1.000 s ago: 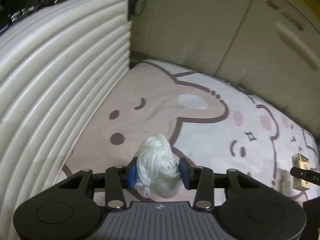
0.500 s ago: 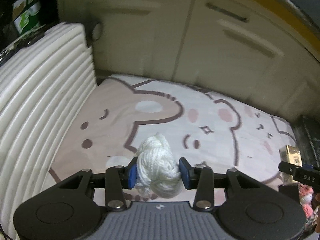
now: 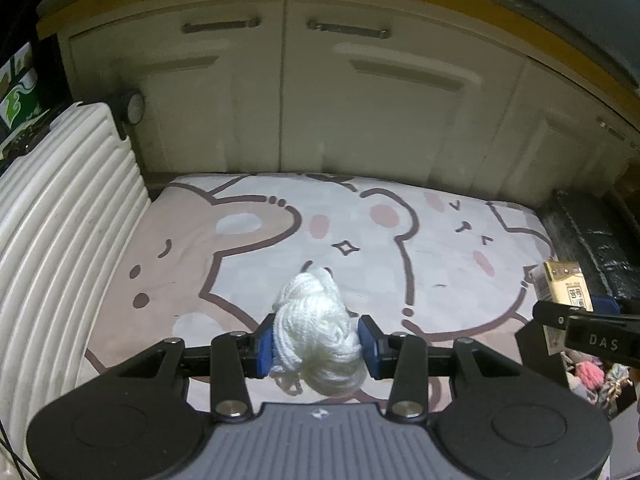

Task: Organize objects
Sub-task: 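Carry the yarn ball in the left tool and the tissue packet in the right tool over the black box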

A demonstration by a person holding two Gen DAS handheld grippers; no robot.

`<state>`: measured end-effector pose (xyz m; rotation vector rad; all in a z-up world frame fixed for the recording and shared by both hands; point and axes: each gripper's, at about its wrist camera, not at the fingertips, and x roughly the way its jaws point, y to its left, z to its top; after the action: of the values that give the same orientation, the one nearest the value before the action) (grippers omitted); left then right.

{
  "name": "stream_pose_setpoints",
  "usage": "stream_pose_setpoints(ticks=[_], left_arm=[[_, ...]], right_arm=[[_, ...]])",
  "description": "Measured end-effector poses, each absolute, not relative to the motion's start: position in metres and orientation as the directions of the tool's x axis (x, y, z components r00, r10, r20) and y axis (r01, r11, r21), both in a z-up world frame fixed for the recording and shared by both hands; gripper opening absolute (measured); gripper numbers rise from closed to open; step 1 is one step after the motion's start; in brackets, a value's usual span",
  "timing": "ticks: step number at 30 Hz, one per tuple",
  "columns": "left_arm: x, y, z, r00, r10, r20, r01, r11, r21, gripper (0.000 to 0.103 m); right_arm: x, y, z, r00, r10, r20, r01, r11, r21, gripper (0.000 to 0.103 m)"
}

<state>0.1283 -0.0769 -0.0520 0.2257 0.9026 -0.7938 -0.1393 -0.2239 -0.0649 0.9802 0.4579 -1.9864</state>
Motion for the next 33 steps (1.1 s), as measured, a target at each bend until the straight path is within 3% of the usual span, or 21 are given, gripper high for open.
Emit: stream_pose_setpoints(ticks=[33], left_arm=[[0.062,-0.11,-0.025,0.291,-0.608,-0.738,0.77,0.607,-0.196,0.044]], right_arm=[[-0.148,-0.15,-0.022,-0.357,-0.538,-0.764,0.816,-0.578,0.025,0.053]])
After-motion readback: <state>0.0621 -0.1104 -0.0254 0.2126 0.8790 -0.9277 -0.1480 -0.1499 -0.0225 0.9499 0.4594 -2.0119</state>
